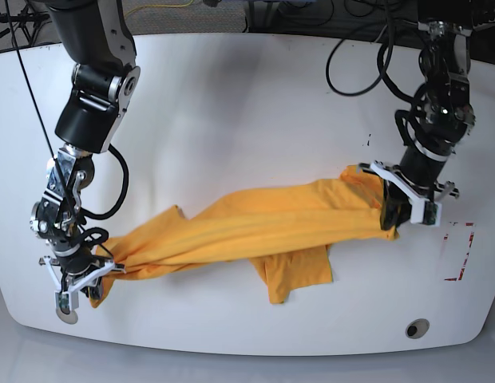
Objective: Fold the T-shirt properly
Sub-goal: 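Lift the shirt with both grippers and shake it out in the air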
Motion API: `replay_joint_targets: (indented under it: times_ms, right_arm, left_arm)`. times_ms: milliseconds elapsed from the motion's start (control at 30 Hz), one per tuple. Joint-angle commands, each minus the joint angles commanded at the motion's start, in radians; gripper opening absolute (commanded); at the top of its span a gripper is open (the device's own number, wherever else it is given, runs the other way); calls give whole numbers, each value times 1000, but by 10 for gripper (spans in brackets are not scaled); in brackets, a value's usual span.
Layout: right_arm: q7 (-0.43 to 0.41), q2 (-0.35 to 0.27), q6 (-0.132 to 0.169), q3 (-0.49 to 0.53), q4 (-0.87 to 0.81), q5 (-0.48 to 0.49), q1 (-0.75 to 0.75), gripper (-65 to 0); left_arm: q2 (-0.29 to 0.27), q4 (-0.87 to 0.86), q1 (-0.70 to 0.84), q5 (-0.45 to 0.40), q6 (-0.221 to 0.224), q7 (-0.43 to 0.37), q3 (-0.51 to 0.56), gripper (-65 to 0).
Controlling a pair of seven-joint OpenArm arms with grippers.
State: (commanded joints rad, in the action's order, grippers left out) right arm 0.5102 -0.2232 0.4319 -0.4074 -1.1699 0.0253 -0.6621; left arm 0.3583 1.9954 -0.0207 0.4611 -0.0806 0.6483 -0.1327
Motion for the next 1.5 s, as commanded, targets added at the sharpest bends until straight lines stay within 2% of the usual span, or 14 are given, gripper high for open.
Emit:
replay_joint_targets:
  times_ms: [200, 367, 700, 967, 1267, 1367, 1500]
  right_arm:
    - [0, 5, 0, 2, 2, 0, -98, -650]
    - [6, 5, 2, 2, 2, 6, -167, -650]
    - [12, 5, 2, 3, 5, 3, -315, -650]
    - [60, -5, 2, 124, 3, 3, -443, -650]
    - [63, -31, 2, 245, 5, 0, -580, -650]
    - [66, -37, 2, 276, 5, 0, -615, -650]
    - [112, -60, 2, 310, 2, 0, -651, -650]
  left_arm:
    - [6, 8, -166, 5, -21, 74, -15, -650]
    - [38, 3, -318, 3, -21, 114, -15, -650]
    - [40, 0, -661, 2, -21, 241, -15, -650]
    - [40, -35, -856, 2, -21, 250, -12, -650]
    - [40, -175, -1069, 2, -21, 250, -11, -650]
    - [44, -210, -1109, 2, -21, 250, -11, -650]
    - [61, -229, -1126, 6, -23, 252, -11, -650]
